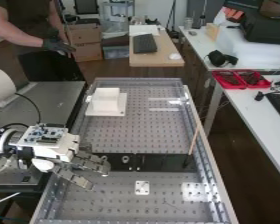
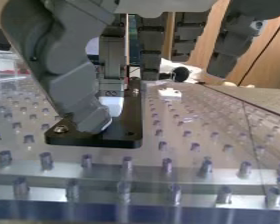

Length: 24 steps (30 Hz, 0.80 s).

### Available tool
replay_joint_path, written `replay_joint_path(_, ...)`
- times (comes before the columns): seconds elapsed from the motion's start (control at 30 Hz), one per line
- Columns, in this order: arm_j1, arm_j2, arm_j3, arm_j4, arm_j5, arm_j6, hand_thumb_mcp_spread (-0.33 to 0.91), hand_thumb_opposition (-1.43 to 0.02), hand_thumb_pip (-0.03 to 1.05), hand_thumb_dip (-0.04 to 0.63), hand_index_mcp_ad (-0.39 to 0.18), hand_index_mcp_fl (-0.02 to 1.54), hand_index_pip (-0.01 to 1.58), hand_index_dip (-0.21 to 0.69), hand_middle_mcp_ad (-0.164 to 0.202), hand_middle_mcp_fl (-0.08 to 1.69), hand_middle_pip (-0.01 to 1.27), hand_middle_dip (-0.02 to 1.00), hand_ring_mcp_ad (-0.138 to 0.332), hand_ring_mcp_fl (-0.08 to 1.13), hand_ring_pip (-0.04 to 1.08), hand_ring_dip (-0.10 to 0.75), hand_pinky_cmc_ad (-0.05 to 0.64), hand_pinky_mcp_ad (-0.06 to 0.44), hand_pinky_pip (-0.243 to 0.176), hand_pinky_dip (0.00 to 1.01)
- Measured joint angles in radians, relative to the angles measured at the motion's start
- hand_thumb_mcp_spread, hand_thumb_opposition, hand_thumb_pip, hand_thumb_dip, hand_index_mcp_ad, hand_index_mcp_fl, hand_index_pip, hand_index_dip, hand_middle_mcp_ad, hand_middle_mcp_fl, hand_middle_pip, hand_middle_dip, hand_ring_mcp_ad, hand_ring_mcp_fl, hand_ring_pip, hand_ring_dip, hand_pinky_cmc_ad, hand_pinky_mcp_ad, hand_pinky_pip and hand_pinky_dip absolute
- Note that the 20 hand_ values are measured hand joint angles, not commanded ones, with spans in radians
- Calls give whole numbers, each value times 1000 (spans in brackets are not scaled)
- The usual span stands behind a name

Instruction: Grab the smaller nut and place it in the white container

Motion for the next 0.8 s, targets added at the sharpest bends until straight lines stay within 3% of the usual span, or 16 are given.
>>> replay_joint_path(0.57, 6, -7, 3, 10, 7, -2, 419, -840, 771, 311, -105, 93, 1543, 297, 72, 222, 124, 255, 113, -3, 98, 145, 321, 281, 33, 188)
replay_joint_path(0.8, 10, 2, 10, -1, 7, -4, 428, -860, 668, 284, -108, 182, 1545, 297, 72, 220, 124, 255, 98, -3, 94, 145, 318, 281, 37, 188)
